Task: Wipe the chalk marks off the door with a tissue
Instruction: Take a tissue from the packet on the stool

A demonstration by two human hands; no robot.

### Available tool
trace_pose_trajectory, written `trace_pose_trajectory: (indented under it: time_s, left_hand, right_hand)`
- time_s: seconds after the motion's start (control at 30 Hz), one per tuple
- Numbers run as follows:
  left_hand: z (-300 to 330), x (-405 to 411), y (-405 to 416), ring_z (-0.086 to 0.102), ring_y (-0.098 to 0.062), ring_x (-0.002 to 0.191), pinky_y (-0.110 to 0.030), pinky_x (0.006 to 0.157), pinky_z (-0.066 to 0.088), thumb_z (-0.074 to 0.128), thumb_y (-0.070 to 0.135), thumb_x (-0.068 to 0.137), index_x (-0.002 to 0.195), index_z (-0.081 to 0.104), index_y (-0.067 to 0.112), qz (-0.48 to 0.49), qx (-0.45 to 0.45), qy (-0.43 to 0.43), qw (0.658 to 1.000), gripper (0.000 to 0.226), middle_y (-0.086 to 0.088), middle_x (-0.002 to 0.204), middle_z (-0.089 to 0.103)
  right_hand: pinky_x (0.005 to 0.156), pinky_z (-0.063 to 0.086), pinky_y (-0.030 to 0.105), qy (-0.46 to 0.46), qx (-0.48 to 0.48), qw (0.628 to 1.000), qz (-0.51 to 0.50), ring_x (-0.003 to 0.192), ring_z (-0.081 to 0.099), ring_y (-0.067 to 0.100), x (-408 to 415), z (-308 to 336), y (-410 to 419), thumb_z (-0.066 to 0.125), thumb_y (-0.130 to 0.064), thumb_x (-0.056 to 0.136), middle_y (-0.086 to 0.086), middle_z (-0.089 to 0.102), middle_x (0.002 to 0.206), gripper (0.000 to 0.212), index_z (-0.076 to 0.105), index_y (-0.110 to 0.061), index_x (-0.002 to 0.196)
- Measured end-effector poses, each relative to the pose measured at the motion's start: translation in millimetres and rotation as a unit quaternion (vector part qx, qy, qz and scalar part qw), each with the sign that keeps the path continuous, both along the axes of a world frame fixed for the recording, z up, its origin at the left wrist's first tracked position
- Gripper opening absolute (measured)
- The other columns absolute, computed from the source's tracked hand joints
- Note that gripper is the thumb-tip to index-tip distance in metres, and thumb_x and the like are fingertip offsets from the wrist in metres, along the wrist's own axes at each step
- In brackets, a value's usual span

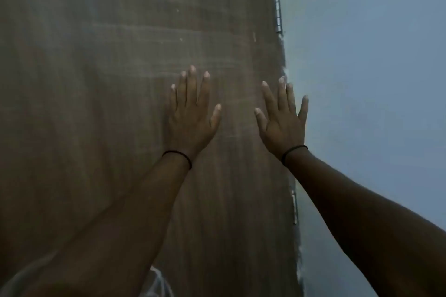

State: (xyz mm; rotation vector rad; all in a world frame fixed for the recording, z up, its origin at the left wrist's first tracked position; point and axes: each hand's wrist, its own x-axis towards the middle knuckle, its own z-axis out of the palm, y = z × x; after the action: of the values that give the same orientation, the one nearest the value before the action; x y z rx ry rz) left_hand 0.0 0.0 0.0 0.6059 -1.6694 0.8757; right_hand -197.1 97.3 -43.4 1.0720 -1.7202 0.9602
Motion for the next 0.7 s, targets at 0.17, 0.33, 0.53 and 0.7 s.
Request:
trace_pose_trajectory:
  time_s: [0.17, 0.33, 0.53, 0.7]
  left_hand:
    - [-6.7, -81.5, 4.7, 0.009, -0.031, 0.153, -0.049, 0.122, 0.011, 0.036, 0.049, 0.099, 0.158, 0.015, 0.015, -0.064, 0.022, -0.002, 0.998, 0.071, -0.016, 0.165, 0.011]
    - [-15.8, -173.8, 14.7, 0.014, -0.031, 0.152, -0.049, 0.121, 0.016, 0.038, 0.048, 0.098, 0.158, 0.017, 0.015, -0.113, 0.020, -0.012, 0.993, 0.071, -0.016, 0.164, 0.016]
    - [-25.8, -274.9, 39.0, 0.018, -0.032, 0.151, -0.049, 0.121, 0.017, 0.043, 0.044, 0.096, 0.156, 0.024, 0.015, -0.213, 0.032, -0.010, 0.976, 0.069, -0.016, 0.163, 0.020]
    - [-32.6, -349.9, 81.7, 0.013, -0.031, 0.152, -0.049, 0.121, 0.017, 0.039, 0.043, 0.098, 0.157, 0.022, 0.015, -0.300, 0.036, -0.029, 0.953, 0.067, -0.016, 0.164, 0.017]
  right_hand:
    - [0.121, 0.001, 0.060, -0.004, -0.003, 0.996, -0.092, 0.154, 0.001, 0.024, -62.2, -6.2, 30.7, 0.021, -0.054, 0.103, 0.006, 0.006, 0.167, 0.060, 0.007, -0.035, 0.157]
    - [0.121, 0.003, 0.060, -0.009, -0.005, 0.987, -0.158, 0.154, 0.002, 0.026, -135.7, -6.9, 73.2, 0.023, -0.053, 0.103, 0.008, 0.006, 0.166, 0.060, 0.006, -0.034, 0.157]
    - [0.121, 0.001, 0.058, -0.020, 0.017, 0.971, -0.237, 0.154, 0.002, 0.025, -203.4, -19.6, 130.1, 0.024, -0.053, 0.103, 0.007, 0.006, 0.166, 0.060, 0.007, -0.035, 0.157]
    - [0.121, 0.001, 0.057, -0.023, 0.020, 0.952, -0.305, 0.154, 0.002, 0.024, -245.9, -23.4, 185.8, 0.025, -0.052, 0.103, 0.006, 0.007, 0.166, 0.059, 0.007, -0.035, 0.157]
